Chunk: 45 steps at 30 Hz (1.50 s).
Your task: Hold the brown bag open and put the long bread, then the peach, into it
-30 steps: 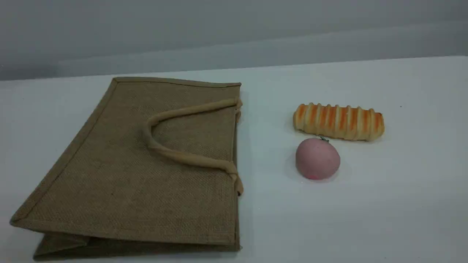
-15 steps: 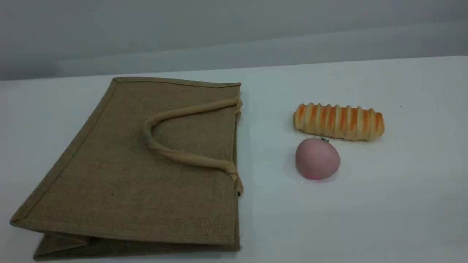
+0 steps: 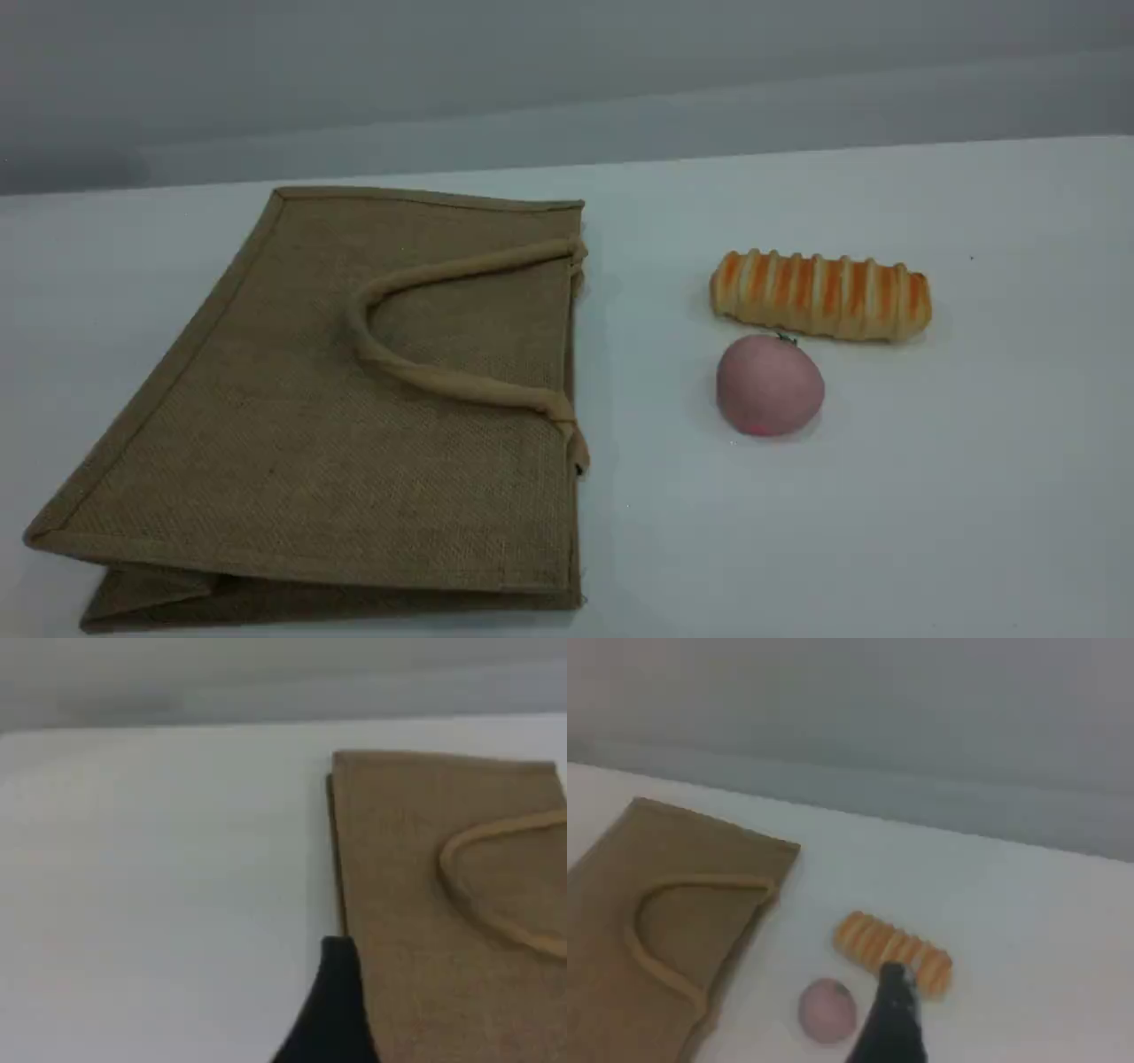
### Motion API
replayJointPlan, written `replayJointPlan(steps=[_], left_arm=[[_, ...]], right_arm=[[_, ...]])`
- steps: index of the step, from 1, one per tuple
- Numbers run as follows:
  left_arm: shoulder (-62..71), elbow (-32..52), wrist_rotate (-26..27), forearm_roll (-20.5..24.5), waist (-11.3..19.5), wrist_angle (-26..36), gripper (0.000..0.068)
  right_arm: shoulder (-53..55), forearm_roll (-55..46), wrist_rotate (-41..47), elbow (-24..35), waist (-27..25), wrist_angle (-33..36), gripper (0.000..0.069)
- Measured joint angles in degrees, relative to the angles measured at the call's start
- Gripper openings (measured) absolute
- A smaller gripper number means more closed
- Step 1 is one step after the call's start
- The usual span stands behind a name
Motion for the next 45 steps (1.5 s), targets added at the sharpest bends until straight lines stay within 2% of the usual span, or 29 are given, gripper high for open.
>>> replayJointPlan(steps=[8, 12, 19, 29, 35, 45], left_arm=[[19.3, -6.7, -1.5, 0.2, 0.0, -3.2, 0.0586], [27.2, -10.0, -4.2, 1.8, 0.0, -4.0, 0.0586], [38.0, -16.1, -10.8, 6.0, 0.0, -4.0, 0.0584], [50.1, -20.9, -14.4, 5.8, -0.1, -4.4, 0.0584], [56.4, -21.2, -15.1, 5.8, -2.8, -6.3, 0.0584], [65.9, -21.2, -20.5, 5.8, -8.3, -11.0, 0.0584]], right_arm=[[14.6, -0.9, -0.1, -6.4, 0.0, -0.9, 0.057], [20.5, -2.8, 0.2, -7.7, 0.0, -0.9, 0.057], [28.6, -2.7, 0.3, -7.8, 0.0, -5.8, 0.057], [36.9, -2.5, 0.3, -10.8, 0.0, -6.7, 0.057], [39.1, -2.5, 0.3, -11.1, 0.0, -7.6, 0.057], [39.2, -2.5, 0.3, -11.1, 0.0, -7.8, 0.057]])
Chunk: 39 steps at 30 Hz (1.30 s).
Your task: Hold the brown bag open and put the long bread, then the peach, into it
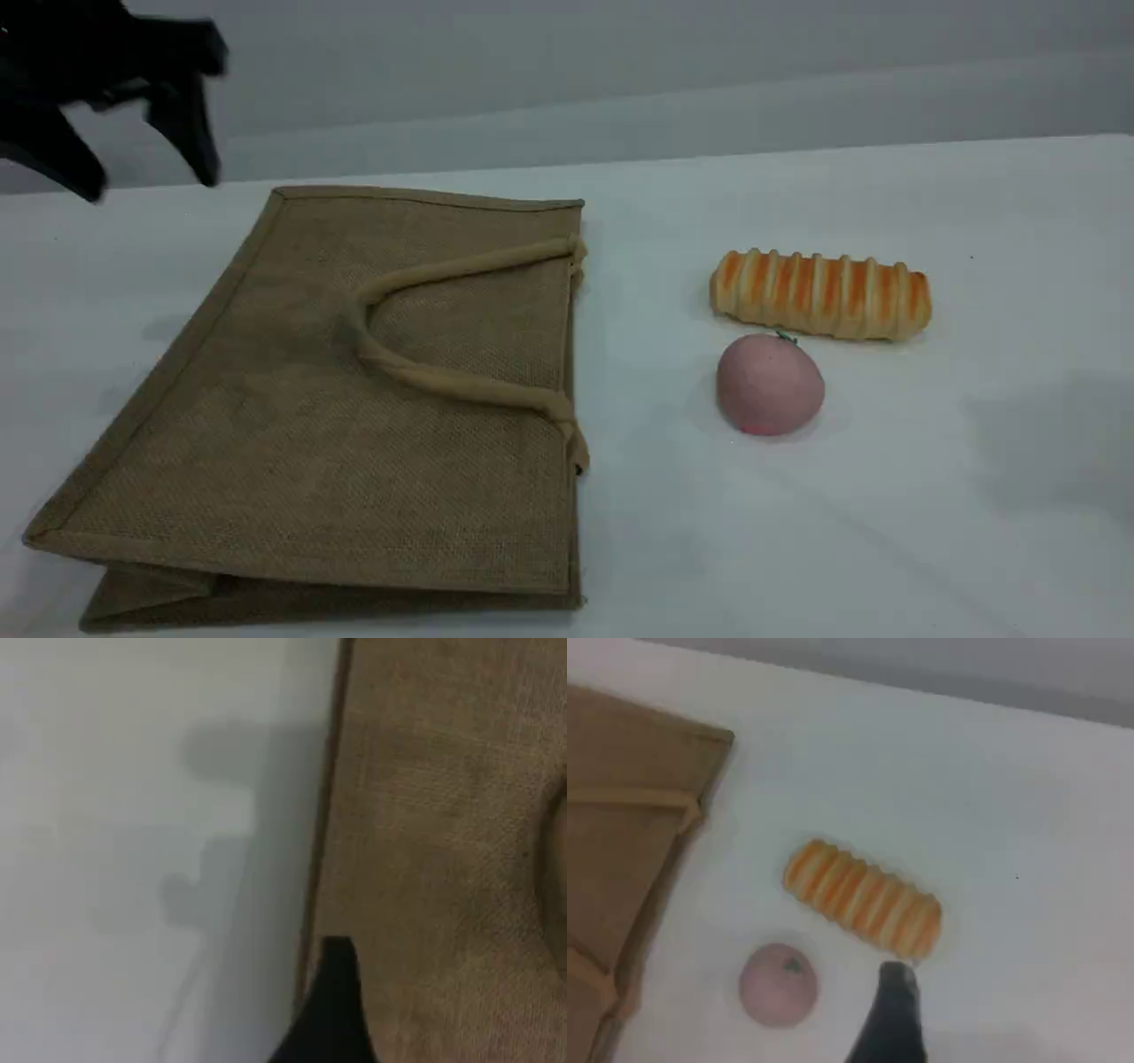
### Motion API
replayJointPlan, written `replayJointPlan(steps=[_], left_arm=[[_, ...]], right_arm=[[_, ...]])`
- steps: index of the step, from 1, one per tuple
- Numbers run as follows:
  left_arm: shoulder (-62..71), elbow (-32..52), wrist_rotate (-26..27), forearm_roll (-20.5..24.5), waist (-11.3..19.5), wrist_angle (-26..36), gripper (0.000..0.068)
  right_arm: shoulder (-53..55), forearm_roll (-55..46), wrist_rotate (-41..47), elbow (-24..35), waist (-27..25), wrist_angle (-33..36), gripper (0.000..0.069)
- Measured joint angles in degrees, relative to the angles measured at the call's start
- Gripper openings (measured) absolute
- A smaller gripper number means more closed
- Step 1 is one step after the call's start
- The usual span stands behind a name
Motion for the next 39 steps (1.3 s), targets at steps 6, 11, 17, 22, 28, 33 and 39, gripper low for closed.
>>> replayJointPlan(steps=[6, 11, 17, 22, 28, 33, 39], left_arm=[[4.8, -3.3, -1.4, -1.7, -2.0, -0.6, 0.0584], [8.8, -7.7, -1.4, -1.7, -3.9, -0.6, 0.0584], [14.4, -13.3, -1.4, -1.8, -5.0, 1.5, 0.0584], [18.7, -17.0, -1.5, -1.9, -5.0, 2.2, 0.0584], [23.2, -19.7, -1.4, -3.0, -6.5, 2.3, 0.0584], [25.2, -20.3, -1.4, -3.1, -7.9, 2.2, 0.0584], [27.1, -20.5, -1.3, -3.1, -8.6, 2.8, 0.0584]], right_arm=[[0.0, 0.0, 0.0, 0.0, 0.0, -0.1, 0.057], [0.0, 0.0, 0.0, 0.0, 0.0, -0.1, 0.057], [0.0, 0.0, 0.0, 0.0, 0.0, 0.0, 0.057], [0.0, 0.0, 0.0, 0.0, 0.0, 0.0, 0.057], [0.0, 0.0, 0.0, 0.0, 0.0, 0.0, 0.057], [0.0, 0.0, 0.0, 0.0, 0.0, 0.0, 0.057], [0.0, 0.0, -0.1, 0.0, 0.0, 0.0, 0.057]])
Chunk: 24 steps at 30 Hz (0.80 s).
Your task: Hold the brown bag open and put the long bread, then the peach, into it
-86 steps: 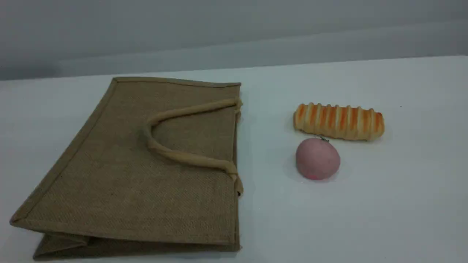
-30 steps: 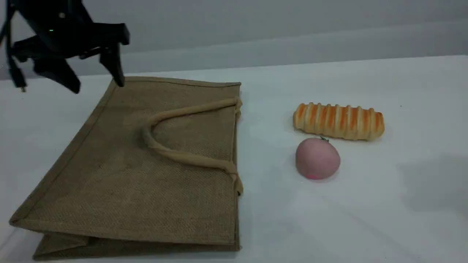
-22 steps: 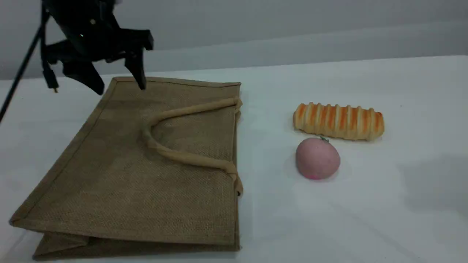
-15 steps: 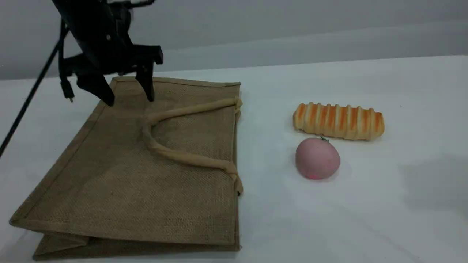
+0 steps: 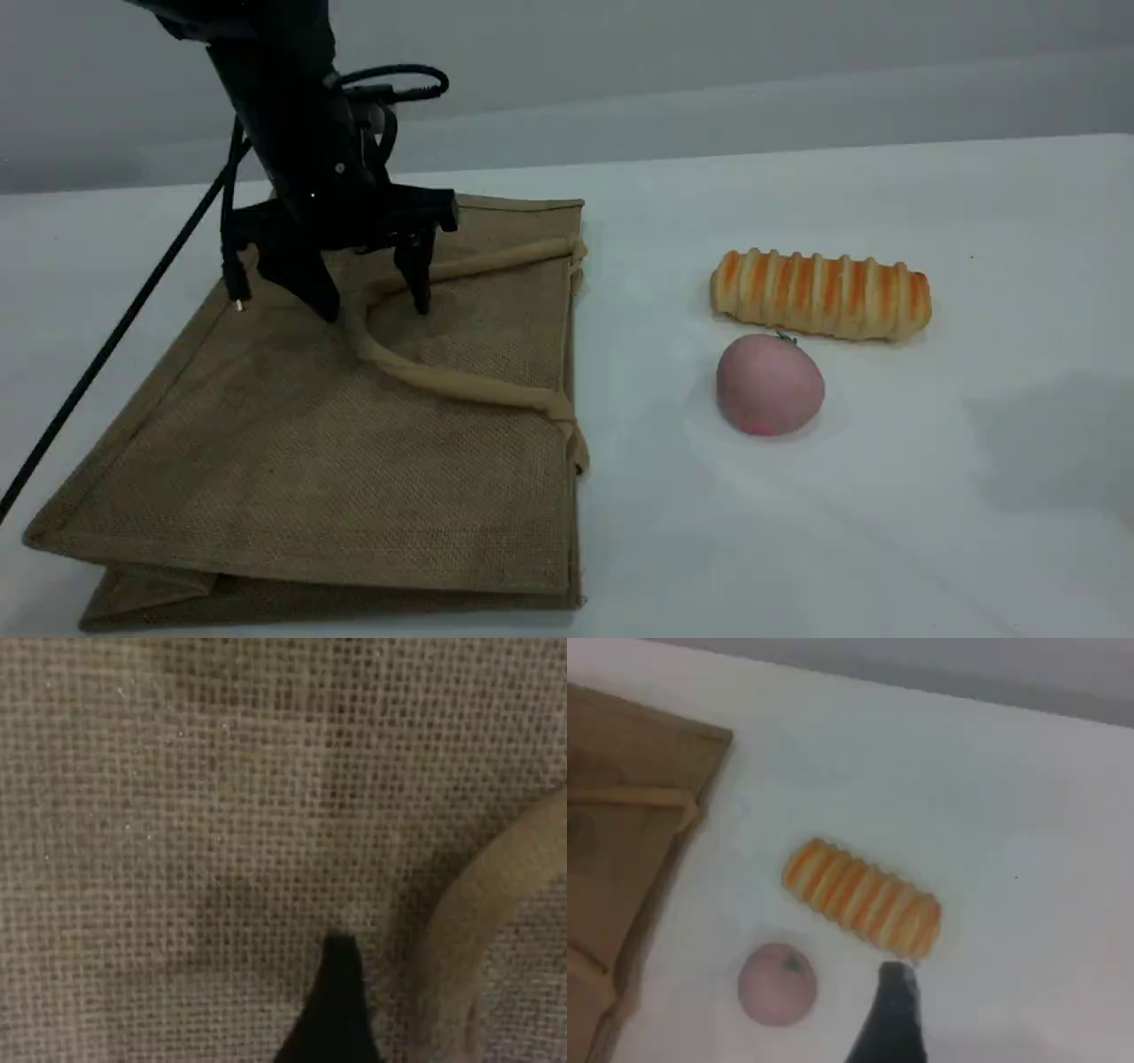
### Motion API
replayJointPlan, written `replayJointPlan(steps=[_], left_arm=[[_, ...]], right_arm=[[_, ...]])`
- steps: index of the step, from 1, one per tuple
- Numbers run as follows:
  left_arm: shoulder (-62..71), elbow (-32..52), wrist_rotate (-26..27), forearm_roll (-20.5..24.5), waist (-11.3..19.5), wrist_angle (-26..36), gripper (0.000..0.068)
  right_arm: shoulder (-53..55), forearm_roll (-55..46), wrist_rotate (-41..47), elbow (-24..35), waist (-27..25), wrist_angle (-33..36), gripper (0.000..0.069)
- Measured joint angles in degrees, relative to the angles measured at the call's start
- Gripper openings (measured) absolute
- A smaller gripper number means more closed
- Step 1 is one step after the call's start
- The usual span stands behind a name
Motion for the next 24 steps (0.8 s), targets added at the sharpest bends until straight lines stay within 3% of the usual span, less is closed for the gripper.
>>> replayJointPlan(steps=[6, 10, 14, 24], left_arm=[[0.7, 0.0, 0.0, 0.1, -0.3, 0.1, 0.0577], [0.7, 0.0, 0.0, 0.1, -0.5, -0.3, 0.0533], [0.7, 0.0, 0.0, 0.0, -0.5, 0.0, 0.0441], [0.6, 0.0, 0.5, -0.1, -0.5, 1.1, 0.0125]], right_arm=[[0.0, 0.0, 0.0, 0.0, 0.0, 0.0, 0.057], [0.0, 0.0, 0.0, 0.0, 0.0, 0.0, 0.057], [0.0, 0.0, 0.0, 0.0, 0.0, 0.1, 0.057], [0.0, -0.1, -0.1, 0.0, 0.0, 0.4, 0.057]])
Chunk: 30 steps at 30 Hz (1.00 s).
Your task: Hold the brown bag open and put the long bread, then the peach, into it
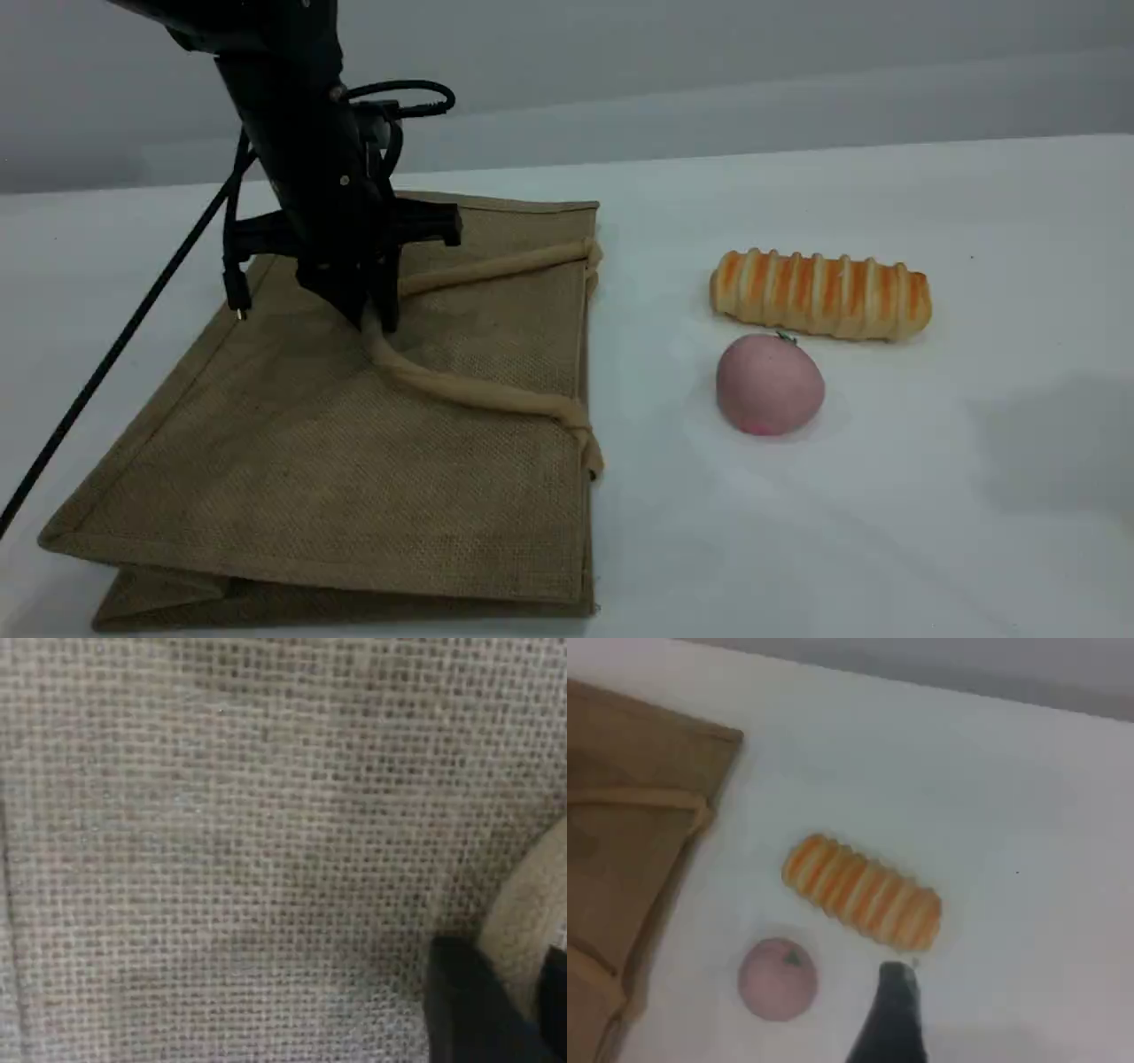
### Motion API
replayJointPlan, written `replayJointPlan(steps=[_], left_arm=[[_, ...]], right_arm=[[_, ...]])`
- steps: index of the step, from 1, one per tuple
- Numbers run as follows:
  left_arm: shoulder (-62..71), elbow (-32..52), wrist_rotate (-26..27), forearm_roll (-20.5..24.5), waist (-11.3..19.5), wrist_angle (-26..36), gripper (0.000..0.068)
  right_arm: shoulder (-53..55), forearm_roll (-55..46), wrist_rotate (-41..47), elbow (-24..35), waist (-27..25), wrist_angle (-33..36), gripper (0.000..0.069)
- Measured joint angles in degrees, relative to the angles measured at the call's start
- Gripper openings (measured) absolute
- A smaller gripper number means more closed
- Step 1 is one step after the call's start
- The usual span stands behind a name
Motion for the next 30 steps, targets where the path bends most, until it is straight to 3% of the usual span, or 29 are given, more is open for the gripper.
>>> replayJointPlan(steps=[7, 18, 26, 30], left_arm=[[-2.5, -1.4, 7.9, 0.1, 0.2, 3.6, 0.0098], [-13.3, -12.0, 21.0, 3.4, 0.2, 13.6, 0.0098], [-19.1, -17.8, 23.8, 2.7, 0.2, 18.5, 0.0098], [-20.9, -20.0, 28.0, 1.8, 0.2, 20.7, 0.0098]], right_arm=[[0.0, 0.2, 0.1, 0.0, 0.0, -0.1, 0.057], [0.1, 1.7, 0.1, 0.0, 0.0, -0.4, 0.057], [4.2, 2.1, -0.1, 0.1, 0.0, -0.2, 0.057], [7.4, 2.4, -0.4, 0.1, 0.0, -0.4, 0.057]])
